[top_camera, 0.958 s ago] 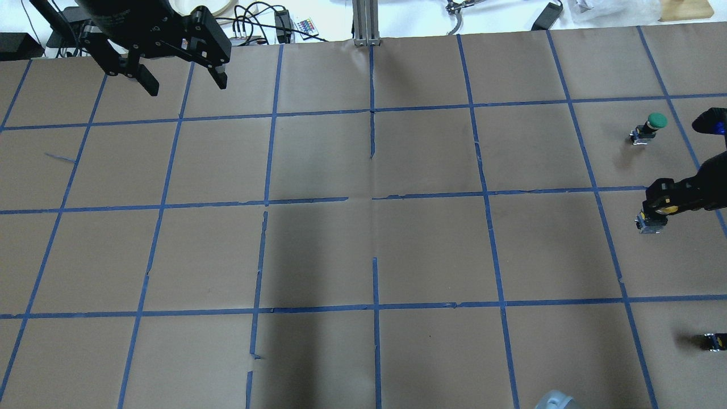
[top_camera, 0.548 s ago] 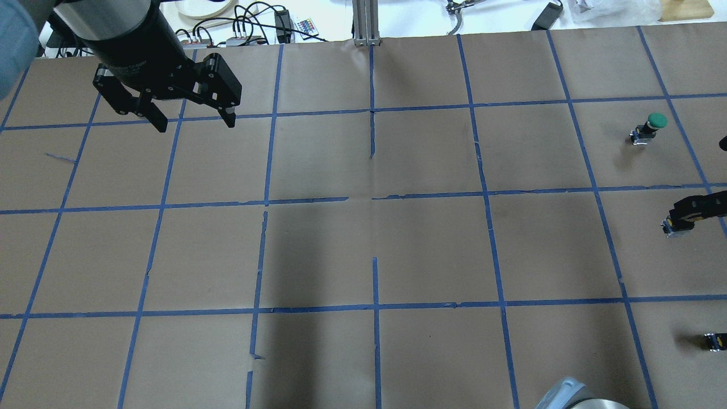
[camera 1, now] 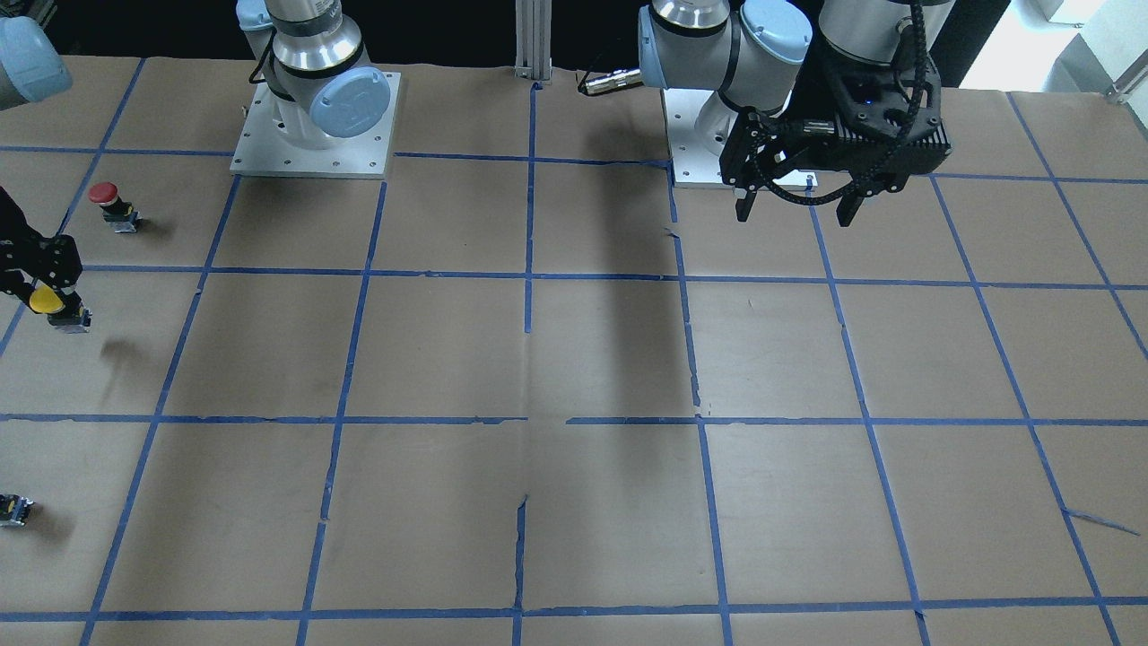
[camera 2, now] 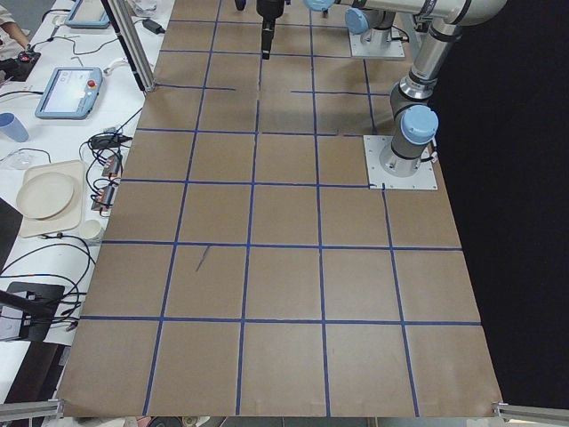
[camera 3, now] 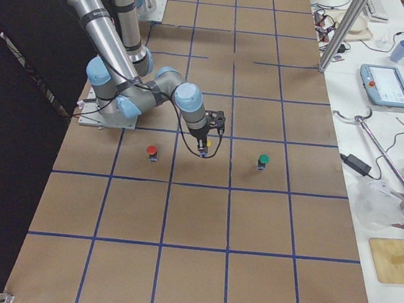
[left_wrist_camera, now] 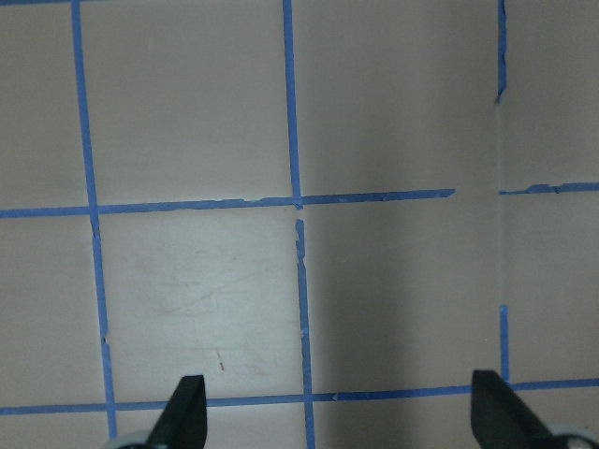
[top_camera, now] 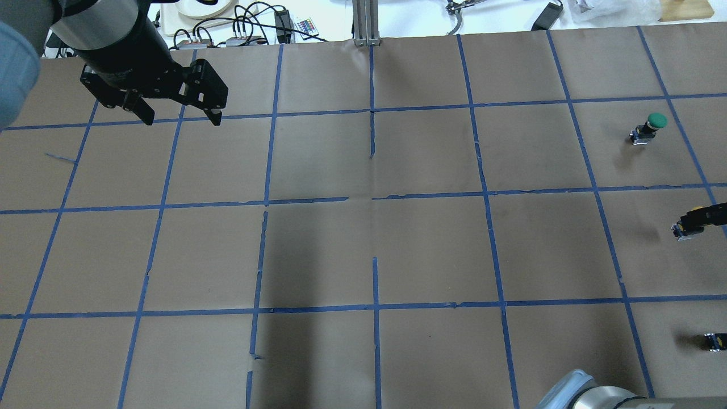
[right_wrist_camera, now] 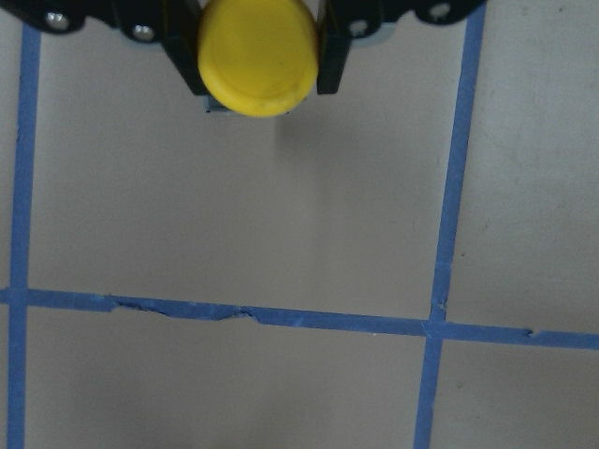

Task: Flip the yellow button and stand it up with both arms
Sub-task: 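Set the button upright and open the right gripper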

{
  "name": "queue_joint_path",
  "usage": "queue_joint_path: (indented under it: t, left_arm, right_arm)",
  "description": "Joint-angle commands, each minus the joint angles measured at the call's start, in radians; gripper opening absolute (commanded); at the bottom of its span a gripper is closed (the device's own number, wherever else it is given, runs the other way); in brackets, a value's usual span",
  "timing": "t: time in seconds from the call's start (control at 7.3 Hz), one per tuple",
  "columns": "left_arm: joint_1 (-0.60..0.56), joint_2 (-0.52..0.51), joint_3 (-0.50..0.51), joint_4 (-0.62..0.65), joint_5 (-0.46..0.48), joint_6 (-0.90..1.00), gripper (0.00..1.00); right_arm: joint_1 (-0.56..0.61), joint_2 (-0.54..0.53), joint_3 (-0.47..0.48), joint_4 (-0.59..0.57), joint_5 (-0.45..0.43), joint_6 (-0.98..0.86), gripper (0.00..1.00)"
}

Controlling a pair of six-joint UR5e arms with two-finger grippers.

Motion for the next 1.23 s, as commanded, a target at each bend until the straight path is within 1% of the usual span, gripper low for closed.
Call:
queue_joint_path:
  t: [0.0, 0.27, 0.41, 0.55, 0.82, 0.96, 1.1]
  left_arm:
    - [0.005, -0.003, 0.0, 0.003, -0.003, 0.0, 1.0]
    - [0.005, -0.003, 0.0, 0.002, -0.003, 0.009, 1.0]
    - [0.007, -0.003, 0.0, 0.002, -0.001, 0.01, 1.0]
    - [0.007, -0.001, 0.001, 0.002, 0.0, 0.026, 1.0]
    - [0.002, -0.003, -0.002, 0.003, 0.0, 0.029, 1.0]
    - [0.004, -0.003, 0.0, 0.002, -0.003, 0.032, 1.0]
    - [0.004, -0.003, 0.0, 0.002, -0.003, 0.032, 1.0]
  right_arm:
    - [-0.034, 0.025, 0.002, 0.004, 0.018, -0.053, 0.06]
    - [-0.034, 0.045, 0.002, -0.001, 0.029, -0.056, 0.07]
    - [-0.036, 0.068, 0.002, -0.005, 0.058, -0.061, 0.07]
    - [-0.036, 0.073, 0.002, -0.005, 0.06, -0.061, 0.07]
    - [-0.036, 0.074, 0.001, -0.007, 0.058, -0.062, 0.13]
    - [-0.036, 0.076, -0.001, -0.014, 0.058, -0.061, 0.18]
    - [-0.036, 0.076, -0.001, -0.02, 0.058, -0.061, 0.18]
